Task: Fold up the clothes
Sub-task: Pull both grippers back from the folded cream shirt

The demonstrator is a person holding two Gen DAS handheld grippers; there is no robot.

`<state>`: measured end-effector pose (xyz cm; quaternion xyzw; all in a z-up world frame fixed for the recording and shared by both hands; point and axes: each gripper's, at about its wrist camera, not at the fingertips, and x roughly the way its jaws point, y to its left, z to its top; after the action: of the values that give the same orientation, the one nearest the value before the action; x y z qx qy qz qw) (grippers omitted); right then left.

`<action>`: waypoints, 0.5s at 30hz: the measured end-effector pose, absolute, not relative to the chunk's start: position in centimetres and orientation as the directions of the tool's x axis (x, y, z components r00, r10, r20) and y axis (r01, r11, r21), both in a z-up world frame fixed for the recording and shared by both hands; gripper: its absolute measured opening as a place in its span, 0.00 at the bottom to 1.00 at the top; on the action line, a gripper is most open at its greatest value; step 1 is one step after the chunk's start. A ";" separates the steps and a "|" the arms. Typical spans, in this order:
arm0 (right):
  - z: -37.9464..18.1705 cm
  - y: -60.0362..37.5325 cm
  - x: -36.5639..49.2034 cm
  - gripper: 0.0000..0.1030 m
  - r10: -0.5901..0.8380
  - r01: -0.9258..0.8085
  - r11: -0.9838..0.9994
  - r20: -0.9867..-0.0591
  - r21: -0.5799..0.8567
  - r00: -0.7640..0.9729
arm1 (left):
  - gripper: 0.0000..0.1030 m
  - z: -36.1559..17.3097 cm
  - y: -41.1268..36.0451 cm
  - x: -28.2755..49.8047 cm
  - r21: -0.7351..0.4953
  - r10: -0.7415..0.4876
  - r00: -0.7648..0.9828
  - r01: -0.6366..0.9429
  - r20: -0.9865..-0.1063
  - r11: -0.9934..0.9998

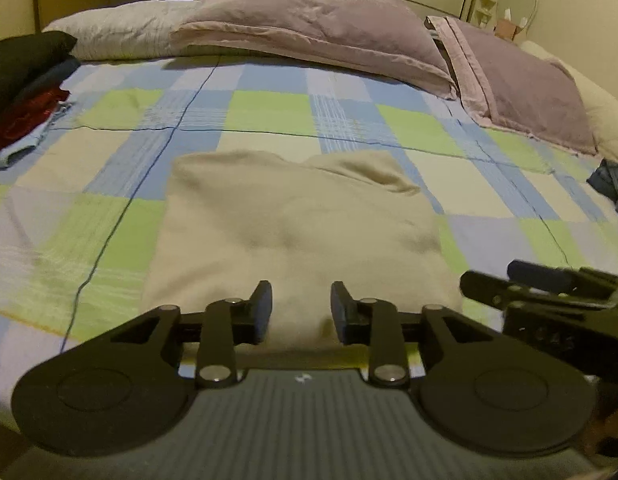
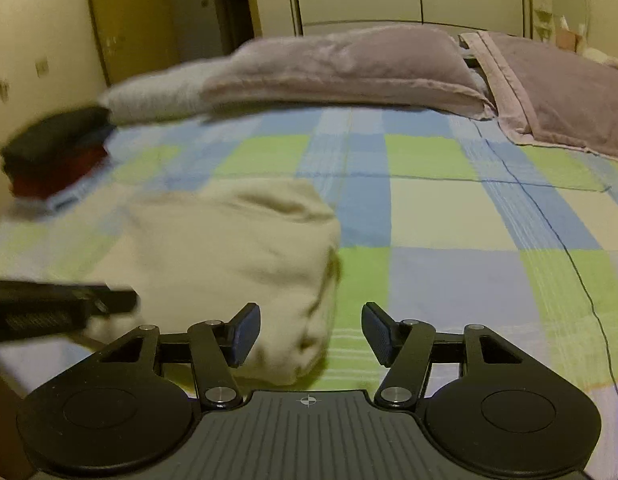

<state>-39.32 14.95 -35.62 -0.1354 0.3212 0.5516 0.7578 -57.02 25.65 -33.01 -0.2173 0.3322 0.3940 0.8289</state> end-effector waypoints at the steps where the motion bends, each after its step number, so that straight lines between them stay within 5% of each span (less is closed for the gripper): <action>1: -35.1 14.4 -39.6 0.58 0.750 -0.923 0.350 -0.638 0.157 0.176 | 0.32 -32.9 25.2 -57.2 -0.090 0.509 0.457 -0.802 -0.729 0.591; 7: -34.5 10.7 -41.4 0.58 0.686 -0.892 0.394 -0.717 0.221 0.126 | 0.34 -32.0 21.6 -58.6 -0.023 0.524 0.392 -0.816 -0.756 0.577; 15: -32.3 7.1 -43.5 0.58 0.699 -0.877 0.414 -0.702 0.243 0.135 | 0.39 -29.7 17.7 -61.1 0.019 0.562 0.386 -0.813 -0.732 0.582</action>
<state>-43.46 7.13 -32.25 -0.1141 0.3902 0.5292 0.7448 -61.10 17.70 -29.70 -0.1746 0.3589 0.4224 0.8138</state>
